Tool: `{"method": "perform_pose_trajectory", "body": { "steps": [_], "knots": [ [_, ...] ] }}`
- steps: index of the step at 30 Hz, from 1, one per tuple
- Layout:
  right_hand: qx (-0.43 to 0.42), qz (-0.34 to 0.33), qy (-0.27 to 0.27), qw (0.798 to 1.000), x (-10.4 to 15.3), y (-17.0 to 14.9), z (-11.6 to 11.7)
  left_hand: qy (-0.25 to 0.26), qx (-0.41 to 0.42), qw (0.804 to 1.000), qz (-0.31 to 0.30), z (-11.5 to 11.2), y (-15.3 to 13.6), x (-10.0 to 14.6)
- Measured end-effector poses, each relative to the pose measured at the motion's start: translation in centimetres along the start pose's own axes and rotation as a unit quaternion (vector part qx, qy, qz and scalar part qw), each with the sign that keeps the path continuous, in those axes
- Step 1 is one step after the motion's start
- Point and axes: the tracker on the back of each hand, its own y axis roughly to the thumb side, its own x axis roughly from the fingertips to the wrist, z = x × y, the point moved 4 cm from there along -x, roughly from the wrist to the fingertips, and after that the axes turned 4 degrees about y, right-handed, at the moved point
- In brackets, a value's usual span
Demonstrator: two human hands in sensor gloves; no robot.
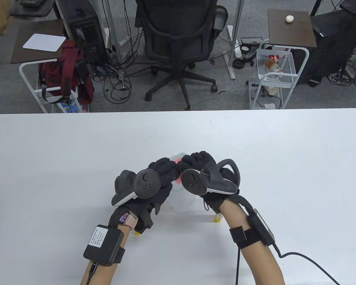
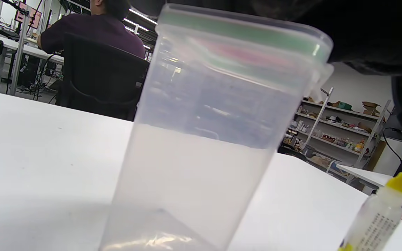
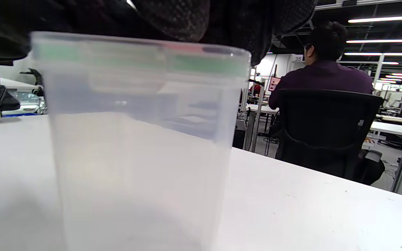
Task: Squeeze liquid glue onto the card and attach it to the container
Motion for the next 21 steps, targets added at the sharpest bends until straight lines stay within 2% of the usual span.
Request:
{"method": "perform_pose_trajectory", "body": {
  "steps": [6,12,17,21],
  "knots": [
    [0.028,-0.02,0.006,0.999,1.5,0.7,-0.3,0.003,0.007,1.0,0.0,-0.1,0.0,0.1],
    [-0.033,-0.001,-0.006,0.999,0.3,-0.7,0.0,0.003,0.021,1.0,-0.003,-0.2,-0.2,0.1],
    [-0.052,0.035,0.015,0.998,-1.6,-1.3,0.4,0.004,0.018,1.0,-0.005,-0.1,-0.2,0.1],
    [-0.044,0.031,0.003,0.999,-1.6,-1.0,0.5,0.007,0.011,1.0,-0.003,-0.1,-0.1,0.1]
  ]
}}
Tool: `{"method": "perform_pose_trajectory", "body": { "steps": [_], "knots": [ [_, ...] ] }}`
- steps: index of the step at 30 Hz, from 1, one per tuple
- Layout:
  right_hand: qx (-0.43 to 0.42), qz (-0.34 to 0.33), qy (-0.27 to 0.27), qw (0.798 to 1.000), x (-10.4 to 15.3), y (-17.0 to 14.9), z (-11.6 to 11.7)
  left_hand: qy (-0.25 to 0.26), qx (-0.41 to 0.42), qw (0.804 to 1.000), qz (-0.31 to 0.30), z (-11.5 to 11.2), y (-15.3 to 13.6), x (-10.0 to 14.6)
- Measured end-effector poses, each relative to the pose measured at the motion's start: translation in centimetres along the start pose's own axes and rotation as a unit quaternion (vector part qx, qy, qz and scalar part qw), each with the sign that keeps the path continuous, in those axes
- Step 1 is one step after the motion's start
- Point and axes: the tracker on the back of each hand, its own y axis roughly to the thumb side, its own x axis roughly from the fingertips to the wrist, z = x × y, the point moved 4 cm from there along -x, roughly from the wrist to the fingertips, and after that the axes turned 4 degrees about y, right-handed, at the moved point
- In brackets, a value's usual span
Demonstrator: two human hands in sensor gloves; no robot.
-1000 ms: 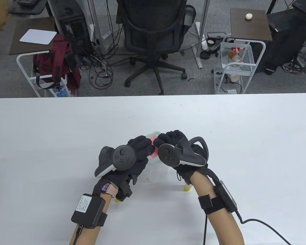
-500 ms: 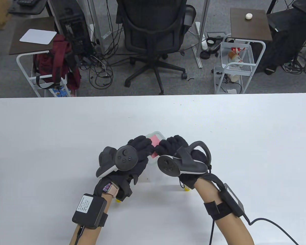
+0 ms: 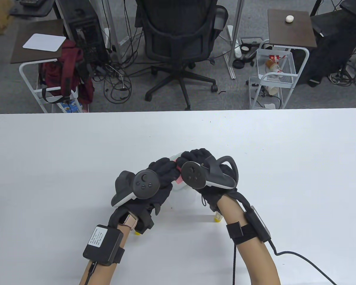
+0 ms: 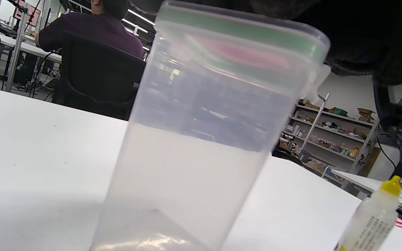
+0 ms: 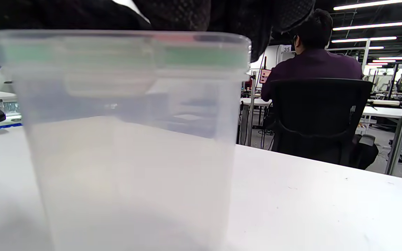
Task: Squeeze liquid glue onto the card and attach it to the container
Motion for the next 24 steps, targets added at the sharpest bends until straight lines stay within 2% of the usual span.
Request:
{"method": "perform_pose_trajectory", "body": {
  "steps": [6,11,15,20,24],
  "knots": [
    [0.055,-0.04,0.005,0.998,2.2,1.1,-0.5,0.001,-0.005,1.0,0.002,0.0,0.0,0.0],
    [0.053,-0.057,0.011,0.997,3.4,1.2,-0.6,0.003,-0.007,1.0,0.002,0.0,0.1,0.0],
    [0.022,-0.045,0.006,0.999,2.4,0.8,-0.6,0.002,0.004,1.0,0.0,0.0,-0.1,0.0],
    [0.041,-0.003,0.009,0.999,0.4,0.6,-0.2,0.002,0.005,1.0,-0.004,0.0,0.0,0.0],
    [0.025,0.014,0.018,0.999,-0.8,0.5,0.0,0.003,0.007,1.0,-0.006,0.0,-0.1,0.1]
  ]
}}
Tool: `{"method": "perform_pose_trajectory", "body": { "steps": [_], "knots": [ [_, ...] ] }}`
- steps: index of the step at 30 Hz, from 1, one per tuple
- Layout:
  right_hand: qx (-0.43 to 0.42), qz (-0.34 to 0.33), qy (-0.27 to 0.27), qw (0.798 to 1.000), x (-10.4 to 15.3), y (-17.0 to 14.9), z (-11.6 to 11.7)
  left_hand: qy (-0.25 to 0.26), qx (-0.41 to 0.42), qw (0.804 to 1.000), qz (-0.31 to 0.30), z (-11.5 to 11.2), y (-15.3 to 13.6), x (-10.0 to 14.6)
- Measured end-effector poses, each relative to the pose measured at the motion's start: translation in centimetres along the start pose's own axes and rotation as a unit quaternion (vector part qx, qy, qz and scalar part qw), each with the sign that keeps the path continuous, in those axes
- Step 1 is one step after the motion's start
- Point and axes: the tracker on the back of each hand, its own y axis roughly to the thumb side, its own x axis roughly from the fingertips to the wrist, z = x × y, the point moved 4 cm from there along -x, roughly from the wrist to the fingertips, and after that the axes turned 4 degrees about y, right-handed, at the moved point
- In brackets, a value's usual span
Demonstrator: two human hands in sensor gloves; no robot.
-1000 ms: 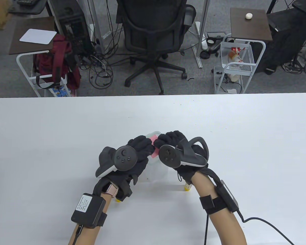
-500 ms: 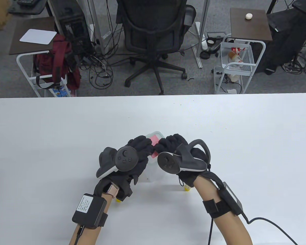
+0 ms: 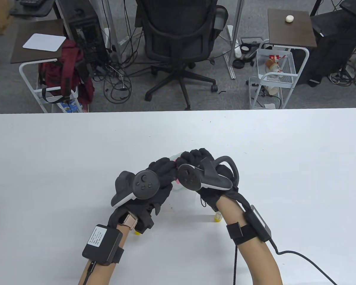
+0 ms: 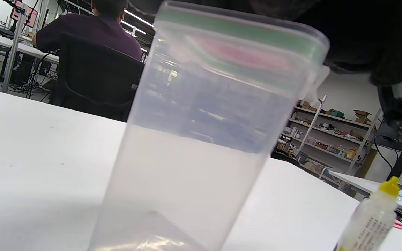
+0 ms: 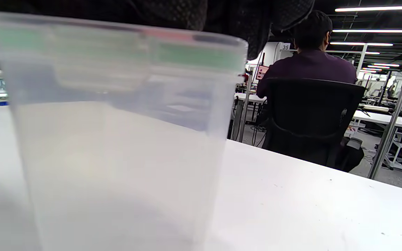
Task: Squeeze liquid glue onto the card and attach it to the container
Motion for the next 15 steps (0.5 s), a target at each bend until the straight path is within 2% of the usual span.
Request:
{"method": "perform_pose_trajectory", "body": {
  "steps": [5,11,15],
  "knots": [
    [0.022,-0.016,-0.013,1.0,0.9,0.3,0.0,0.006,-0.003,1.0,0.005,0.0,0.1,0.1],
    [0.072,-0.058,-0.002,0.996,3.8,1.5,-0.6,0.005,-0.005,1.0,0.008,0.0,0.0,0.1],
    [0.067,-0.06,-0.003,0.996,4.5,1.4,-0.6,0.006,-0.004,1.0,0.008,0.0,0.0,0.0]
  ]
}}
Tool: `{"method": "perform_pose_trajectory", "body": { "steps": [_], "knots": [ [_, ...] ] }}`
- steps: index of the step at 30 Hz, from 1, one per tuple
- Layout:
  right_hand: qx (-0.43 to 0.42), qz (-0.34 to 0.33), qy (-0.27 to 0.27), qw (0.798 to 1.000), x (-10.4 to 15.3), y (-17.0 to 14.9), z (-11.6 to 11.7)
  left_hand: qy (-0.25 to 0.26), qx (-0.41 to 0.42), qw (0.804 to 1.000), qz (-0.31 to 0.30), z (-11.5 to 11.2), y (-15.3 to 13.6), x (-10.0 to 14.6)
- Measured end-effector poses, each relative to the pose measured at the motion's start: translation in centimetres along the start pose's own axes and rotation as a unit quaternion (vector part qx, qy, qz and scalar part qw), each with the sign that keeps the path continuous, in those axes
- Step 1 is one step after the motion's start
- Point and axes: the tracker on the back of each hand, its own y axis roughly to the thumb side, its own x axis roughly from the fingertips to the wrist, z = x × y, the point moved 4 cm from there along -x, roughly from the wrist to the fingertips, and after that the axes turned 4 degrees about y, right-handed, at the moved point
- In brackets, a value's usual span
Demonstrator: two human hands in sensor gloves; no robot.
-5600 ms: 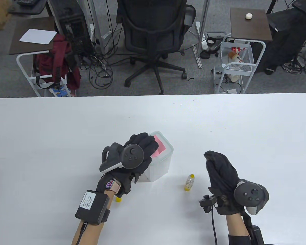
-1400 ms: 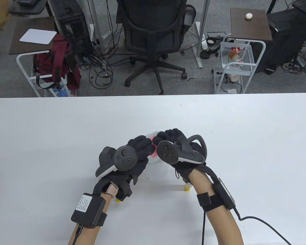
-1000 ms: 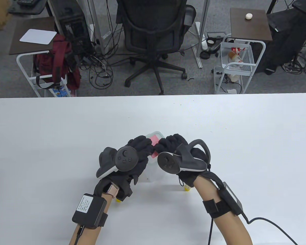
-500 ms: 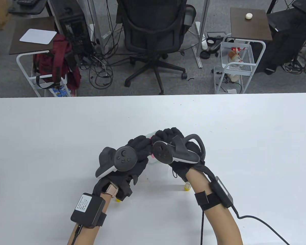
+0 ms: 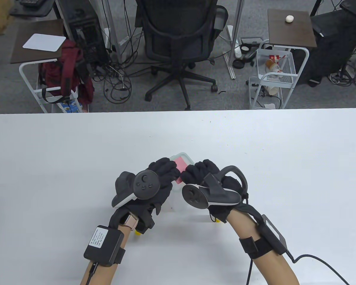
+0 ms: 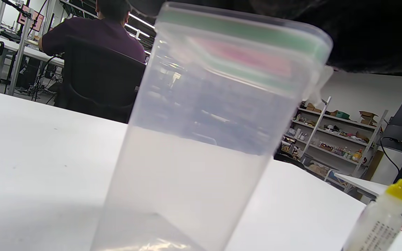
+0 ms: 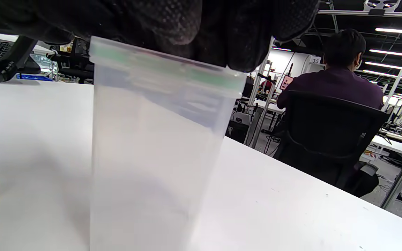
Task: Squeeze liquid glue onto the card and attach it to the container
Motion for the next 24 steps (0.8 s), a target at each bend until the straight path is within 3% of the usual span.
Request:
{"method": "perform_pose_trajectory", "body": {
  "steps": [12,24],
  "knots": [
    [-0.068,0.06,0.007,0.996,-3.6,-1.8,1.0,-0.001,0.007,1.0,0.001,0.0,-0.1,0.0],
    [0.013,0.014,0.008,1.0,-0.8,0.2,0.0,0.002,0.011,1.0,0.01,0.0,-0.1,0.0]
  ]
}}
